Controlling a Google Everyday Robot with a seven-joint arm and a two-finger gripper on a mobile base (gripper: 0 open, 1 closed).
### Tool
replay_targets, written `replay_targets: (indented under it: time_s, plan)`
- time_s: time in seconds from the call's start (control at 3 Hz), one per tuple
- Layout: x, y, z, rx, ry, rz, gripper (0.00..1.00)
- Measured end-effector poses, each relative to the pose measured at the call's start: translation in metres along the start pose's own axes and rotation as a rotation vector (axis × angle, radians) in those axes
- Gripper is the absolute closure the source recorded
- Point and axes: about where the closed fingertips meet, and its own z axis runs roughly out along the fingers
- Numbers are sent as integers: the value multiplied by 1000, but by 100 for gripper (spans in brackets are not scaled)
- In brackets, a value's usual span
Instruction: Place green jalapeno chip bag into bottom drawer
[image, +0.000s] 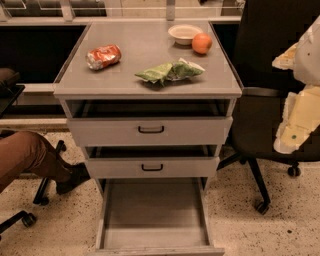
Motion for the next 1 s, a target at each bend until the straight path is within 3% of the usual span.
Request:
replay_targets:
  time_s: [0.33, 0.67, 1.0]
  plan:
    - [0, 0, 0, 0, 0, 0, 0]
    - [3, -18, 10, -6, -53, 32, 0]
    - [-5, -53, 46, -24, -133, 64, 0]
